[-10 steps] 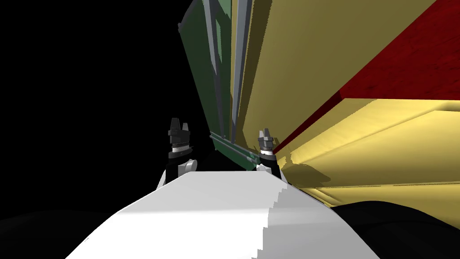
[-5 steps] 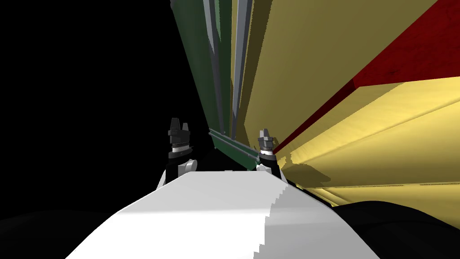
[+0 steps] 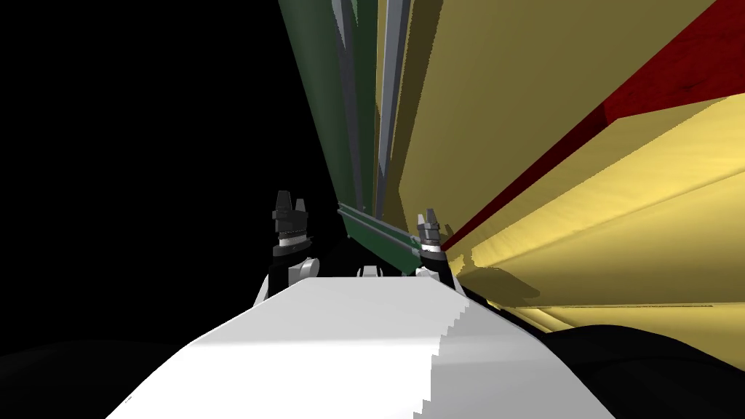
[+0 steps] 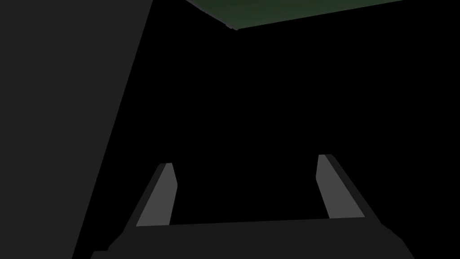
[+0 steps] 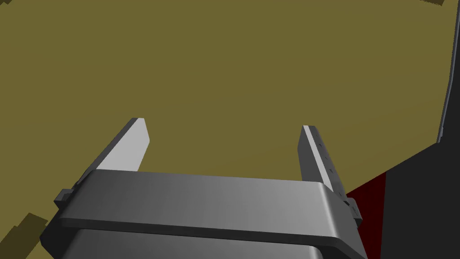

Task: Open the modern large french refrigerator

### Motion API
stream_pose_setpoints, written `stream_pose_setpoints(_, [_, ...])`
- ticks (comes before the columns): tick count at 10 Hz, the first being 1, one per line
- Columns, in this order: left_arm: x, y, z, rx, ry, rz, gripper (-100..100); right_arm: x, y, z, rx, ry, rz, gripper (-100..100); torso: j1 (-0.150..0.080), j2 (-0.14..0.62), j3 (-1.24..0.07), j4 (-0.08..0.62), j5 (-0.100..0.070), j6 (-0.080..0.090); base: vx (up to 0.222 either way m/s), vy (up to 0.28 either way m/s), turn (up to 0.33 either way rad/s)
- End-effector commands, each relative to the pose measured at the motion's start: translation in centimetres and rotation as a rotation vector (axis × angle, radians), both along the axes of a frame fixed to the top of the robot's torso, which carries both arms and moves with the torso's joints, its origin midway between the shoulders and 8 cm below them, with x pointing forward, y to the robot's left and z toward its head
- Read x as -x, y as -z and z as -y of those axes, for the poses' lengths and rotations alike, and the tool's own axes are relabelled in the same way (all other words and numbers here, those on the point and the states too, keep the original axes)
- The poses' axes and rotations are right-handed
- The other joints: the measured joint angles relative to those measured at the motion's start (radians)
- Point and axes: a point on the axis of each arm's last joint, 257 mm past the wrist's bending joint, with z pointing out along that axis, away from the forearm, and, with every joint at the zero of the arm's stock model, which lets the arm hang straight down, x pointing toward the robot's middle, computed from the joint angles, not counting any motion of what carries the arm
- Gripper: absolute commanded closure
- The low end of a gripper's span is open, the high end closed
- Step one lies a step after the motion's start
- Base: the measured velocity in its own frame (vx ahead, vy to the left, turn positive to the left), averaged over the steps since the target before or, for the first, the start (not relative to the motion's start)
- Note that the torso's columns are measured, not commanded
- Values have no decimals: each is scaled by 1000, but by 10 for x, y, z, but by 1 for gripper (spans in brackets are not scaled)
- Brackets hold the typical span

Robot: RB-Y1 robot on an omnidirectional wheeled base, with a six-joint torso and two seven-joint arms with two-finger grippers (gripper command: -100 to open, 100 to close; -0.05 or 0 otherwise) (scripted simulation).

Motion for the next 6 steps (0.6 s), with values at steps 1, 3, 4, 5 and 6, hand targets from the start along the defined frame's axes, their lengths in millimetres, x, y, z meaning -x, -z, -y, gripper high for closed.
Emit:
stream_pose_setpoints(1, [0,0,0,0,0,0,0,-4,14,1,64,32,-27,-100,0,1,-1,1,0,0,-13,-15,36])
stream_pose_setpoints(3, [0,0,0,0,0,0,0,-7,25,2,113,57,-48,-100,0,1,-1,1,0,0,-13,-17,50])
stream_pose_setpoints(4, [0,0,0,0,0,0,0,-9,37,3,152,75,-71,-100,0,0,-1,1,0,0,-12,-16,70])
stream_pose_setpoints(5, [0,0,0,0,0,0,0,-9,37,3,167,85,-71,-100,0,1,-1,1,0,0,-12,-12,39])
stream_pose_setpoints(6, [0,0,0,0,0,0,0,-12,50,4,205,103,-95,-100,0,1,-1,1,0,0,-17,-17,71])
